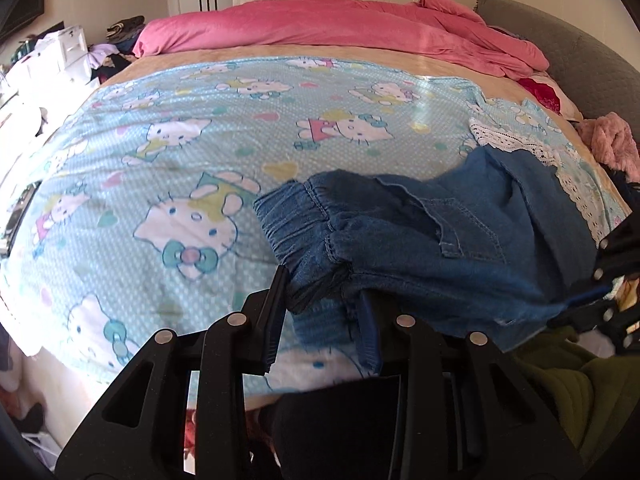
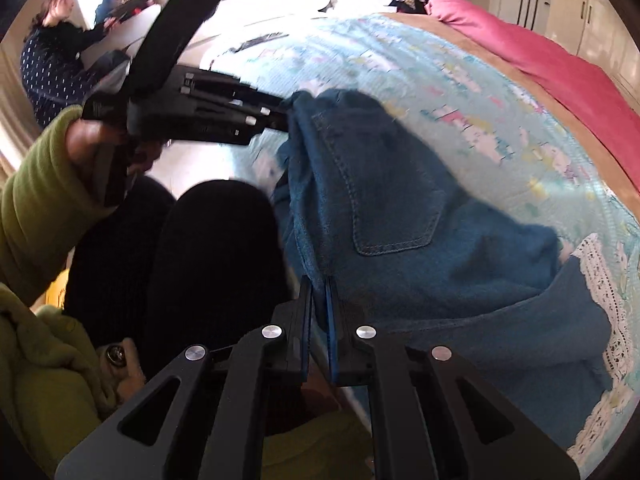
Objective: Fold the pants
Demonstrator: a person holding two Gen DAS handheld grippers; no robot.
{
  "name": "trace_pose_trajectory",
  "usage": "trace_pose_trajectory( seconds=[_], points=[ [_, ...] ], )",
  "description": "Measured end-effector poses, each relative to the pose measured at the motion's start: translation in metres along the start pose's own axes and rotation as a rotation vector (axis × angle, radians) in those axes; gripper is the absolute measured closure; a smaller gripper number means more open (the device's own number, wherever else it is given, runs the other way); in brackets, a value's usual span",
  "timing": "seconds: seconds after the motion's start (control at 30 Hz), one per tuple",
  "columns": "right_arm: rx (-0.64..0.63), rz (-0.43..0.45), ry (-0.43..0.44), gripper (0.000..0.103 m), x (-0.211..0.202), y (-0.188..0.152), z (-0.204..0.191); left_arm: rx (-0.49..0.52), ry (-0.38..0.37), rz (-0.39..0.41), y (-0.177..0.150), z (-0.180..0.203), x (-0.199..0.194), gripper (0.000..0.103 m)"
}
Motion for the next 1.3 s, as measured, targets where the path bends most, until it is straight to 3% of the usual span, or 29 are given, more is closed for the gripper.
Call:
trace_pose_trajectory(
  seconds=[0.27,0.43,0.53,0.7,0.77,0.83,0.97,1.07,1.13,1.3],
  points=[
    [0.069,-0.059,0.013,0.097,0.03,-0.012,0.002,-0.093,-0.013,-0.05,-0.025,-0.016,-0.007,0.076],
    [0.061,-0.072,0.022,0.094,0.037,-0.012,0.002,-0.157,0.001,0.011,-0.028,-0.024,-0.039,0.077],
    [0.073,-0.076,0.028,0.093,0.043,-0.012,0.004,-0.128,-0.054,0.046,-0.018,-0.004,-0.049,0.077],
    [0.095,-0.055,0.075,0.081,0.034,-0.013,0.006,-0.032,-0.079,0.005,-0.005,0.039,-0.018,0.079],
    [0.101,-0.018,0.079,0.08,0.018,-0.013,0.008,0.0,-0.013,-0.037,-0.009,0.045,0.002,0.081],
    [0.118,0.031,0.065,0.074,0.002,-0.012,0.015,-0.008,-0.006,-0.077,-0.016,0.043,0.015,0.081],
    [0.168,0.075,0.008,0.068,-0.006,-0.01,0.035,-0.034,-0.032,-0.078,-0.02,0.037,0.014,0.081],
    [0.245,0.029,-0.024,0.068,0.021,-0.012,0.05,-0.038,-0.035,-0.082,-0.022,0.036,0.016,0.081],
    [0.289,-0.067,-0.043,0.068,0.047,-0.017,0.058,-0.039,-0.038,-0.082,-0.024,0.036,0.017,0.081],
    [0.3,-0.053,-0.021,0.062,0.048,-0.019,0.059,-0.036,-0.038,-0.078,-0.024,0.037,0.02,0.081]
  ],
)
Point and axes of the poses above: each gripper's, at about its wrist camera, not at the fingertips, and x roughly the way its jaws point, z to its right, y to its top, the point moved 2 cm from there along x, roughly the way its jaws point, and after that the axes turned 3 degrees about y, right-handed, at the moved point
